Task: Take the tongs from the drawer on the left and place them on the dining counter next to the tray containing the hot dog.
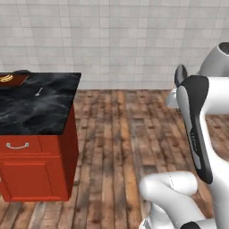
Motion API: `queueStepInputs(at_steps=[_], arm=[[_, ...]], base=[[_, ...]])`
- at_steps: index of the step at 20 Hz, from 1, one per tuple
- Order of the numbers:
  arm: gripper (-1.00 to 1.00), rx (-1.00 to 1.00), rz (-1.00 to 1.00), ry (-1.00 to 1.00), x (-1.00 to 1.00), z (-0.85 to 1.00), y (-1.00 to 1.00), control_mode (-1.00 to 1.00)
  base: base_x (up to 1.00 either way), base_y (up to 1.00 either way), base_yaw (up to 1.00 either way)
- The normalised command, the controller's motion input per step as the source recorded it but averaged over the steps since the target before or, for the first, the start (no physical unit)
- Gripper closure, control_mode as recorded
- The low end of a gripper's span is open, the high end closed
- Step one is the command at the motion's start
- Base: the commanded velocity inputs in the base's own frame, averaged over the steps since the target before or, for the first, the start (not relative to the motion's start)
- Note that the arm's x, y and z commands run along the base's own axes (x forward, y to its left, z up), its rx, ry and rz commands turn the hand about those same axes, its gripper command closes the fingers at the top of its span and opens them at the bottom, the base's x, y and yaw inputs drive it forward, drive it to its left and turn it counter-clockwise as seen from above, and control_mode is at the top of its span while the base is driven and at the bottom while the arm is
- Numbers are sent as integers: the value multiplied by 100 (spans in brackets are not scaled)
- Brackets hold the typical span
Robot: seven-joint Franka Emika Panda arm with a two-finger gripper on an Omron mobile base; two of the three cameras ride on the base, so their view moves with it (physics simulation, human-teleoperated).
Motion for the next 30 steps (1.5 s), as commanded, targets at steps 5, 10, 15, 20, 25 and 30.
queueStepInputs(at_steps=[5,10,15,20,25,30], arm=[[100,0,0,0,0,0,0,100],[100,0,0,0,0,0,0,100],[100,0,0,0,0,0,0,100],[100,0,0,0,0,0,0,100],[100,0,0,0,0,0,0,100],[100,0,0,0,0,0,0,100]], base=[[60,-100,42],[9,-100,50],[0,-100,59],[3,-100,46],[66,-100,39],[85,-94,56]])
